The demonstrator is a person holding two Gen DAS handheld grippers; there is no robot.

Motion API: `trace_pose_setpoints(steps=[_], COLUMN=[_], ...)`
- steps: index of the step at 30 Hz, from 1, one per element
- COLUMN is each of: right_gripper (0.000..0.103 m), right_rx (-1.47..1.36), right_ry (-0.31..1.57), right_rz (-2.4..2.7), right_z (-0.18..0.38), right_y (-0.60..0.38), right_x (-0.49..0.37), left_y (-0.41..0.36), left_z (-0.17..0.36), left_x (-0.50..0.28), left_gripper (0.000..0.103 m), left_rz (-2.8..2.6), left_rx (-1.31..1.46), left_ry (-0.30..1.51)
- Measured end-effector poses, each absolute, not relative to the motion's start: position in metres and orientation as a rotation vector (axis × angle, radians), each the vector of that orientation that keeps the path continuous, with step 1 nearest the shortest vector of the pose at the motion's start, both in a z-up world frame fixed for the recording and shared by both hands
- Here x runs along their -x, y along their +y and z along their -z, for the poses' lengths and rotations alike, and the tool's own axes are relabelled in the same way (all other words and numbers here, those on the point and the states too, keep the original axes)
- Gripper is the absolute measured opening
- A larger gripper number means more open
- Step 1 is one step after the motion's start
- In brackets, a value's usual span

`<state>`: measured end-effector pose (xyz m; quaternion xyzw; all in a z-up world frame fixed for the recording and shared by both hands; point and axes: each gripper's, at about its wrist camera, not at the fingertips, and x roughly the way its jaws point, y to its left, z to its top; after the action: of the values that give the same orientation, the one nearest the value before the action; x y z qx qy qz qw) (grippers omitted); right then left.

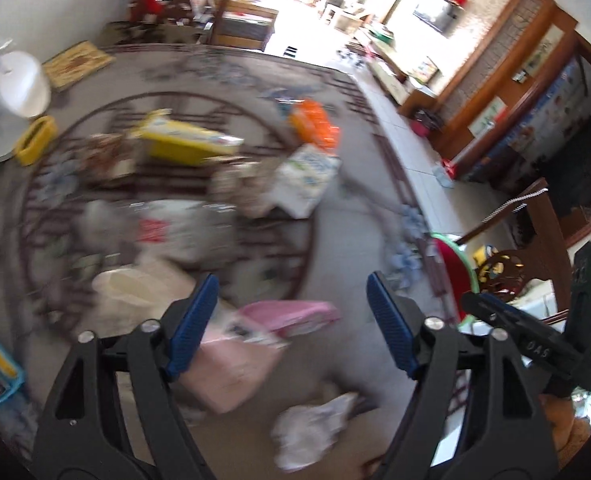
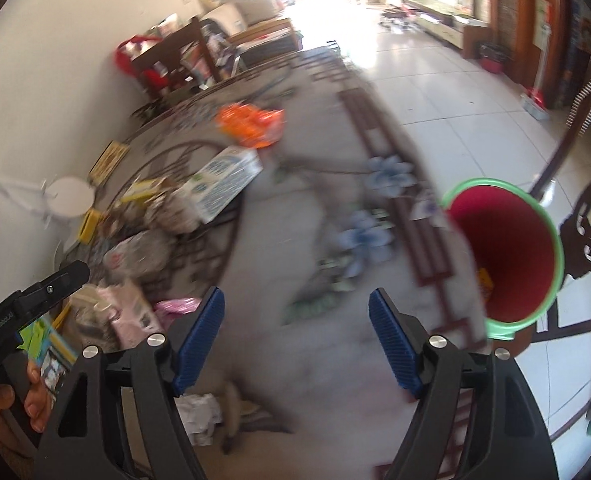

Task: Collect trash
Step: 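Move both open tools back over the table, then grasp the paper cup with left tool while right tool grasps the pink-white carton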

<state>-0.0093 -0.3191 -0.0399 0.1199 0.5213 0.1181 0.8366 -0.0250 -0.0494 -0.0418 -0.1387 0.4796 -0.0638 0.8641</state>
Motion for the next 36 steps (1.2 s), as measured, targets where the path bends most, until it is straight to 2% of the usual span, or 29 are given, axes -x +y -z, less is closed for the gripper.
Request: trace_pose_setpoints(steps=[9,20,24,26,36], right_gripper=[0.073,0.073,0.073,0.073,0.073], right_rx=[-0.206,-0.187,-0.176,-0.167,-0.037], right_ry=[1.118,1.125,1.128,1.129,1.176], right_rz=[-0.264,-0.238,-0.226,-0.23,-0.399], right_z=[0.038,0.037,0.036,0.035,0.037], right_y=[-0.265,-0.236,-0.23,-0.225,-0.157], right_x=[0.022,0.034,0.035,0.034,0.013], left_y=[0.026,0.034,0.037,0.043,0.084], left_z=[0.079,0.134,0.131,0.125,0.096], left_x=[0.069,0.045,0.044,0.044,0.056], left_gripper=[0.084,0.083,0.053,0.043,0.042], left_rz=[0.049,0.156,0.179,0.193,0.115], left_rx=[0.169,0.27,0.287,0.313,0.358], left_ry=[1.075,1.211,1.191,1.172,1.052])
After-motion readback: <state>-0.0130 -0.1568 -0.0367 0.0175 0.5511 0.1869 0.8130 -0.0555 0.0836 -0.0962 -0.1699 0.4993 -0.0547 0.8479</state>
